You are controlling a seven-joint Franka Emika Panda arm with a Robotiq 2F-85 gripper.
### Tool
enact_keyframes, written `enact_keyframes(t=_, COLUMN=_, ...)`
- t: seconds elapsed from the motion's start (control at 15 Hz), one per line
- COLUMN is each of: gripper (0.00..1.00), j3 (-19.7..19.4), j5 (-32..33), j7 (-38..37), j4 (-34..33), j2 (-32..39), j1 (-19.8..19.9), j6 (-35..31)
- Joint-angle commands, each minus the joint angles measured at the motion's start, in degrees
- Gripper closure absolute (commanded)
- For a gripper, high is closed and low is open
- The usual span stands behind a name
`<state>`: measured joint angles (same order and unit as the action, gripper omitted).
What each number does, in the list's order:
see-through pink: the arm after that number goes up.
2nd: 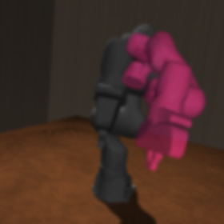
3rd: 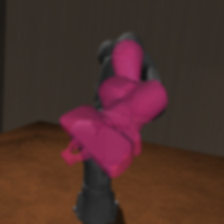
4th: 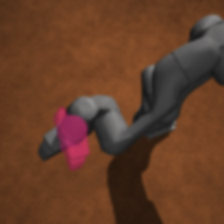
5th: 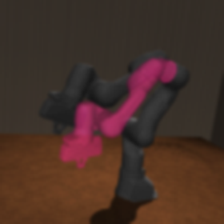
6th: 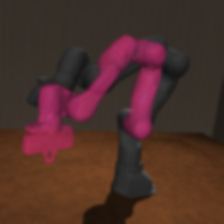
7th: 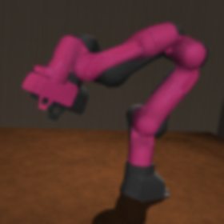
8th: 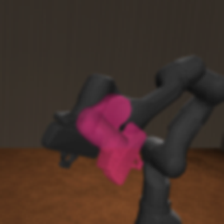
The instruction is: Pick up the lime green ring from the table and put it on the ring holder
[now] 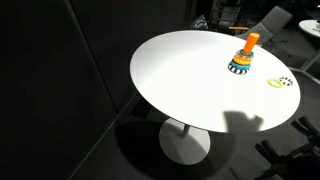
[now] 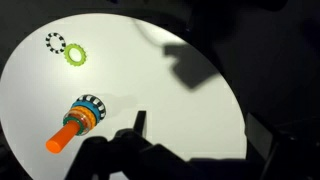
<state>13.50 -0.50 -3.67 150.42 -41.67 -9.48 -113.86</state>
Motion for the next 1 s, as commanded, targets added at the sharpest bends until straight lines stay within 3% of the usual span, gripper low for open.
enact_keyframes(t=0.0, gripper=0.0, j3=-0.6, j5=0.48, j7=-0.43, j4=-0.11, j2=0.14, j1=-0.71, j6=0.13)
enact_keyframes(t=0.47, gripper=0.0, j3=-1.13, j5=0.47, j7=-0.19, j4=-0.47, j2=0.3, j1=-0.4, j6=0.24)
enact_keyframes(t=0.93, gripper=0.0, j3=-5.6, j5=0.18, j7=1.37, j4=-1.37, j2=2.17, j1=1.63, j6=-0.15)
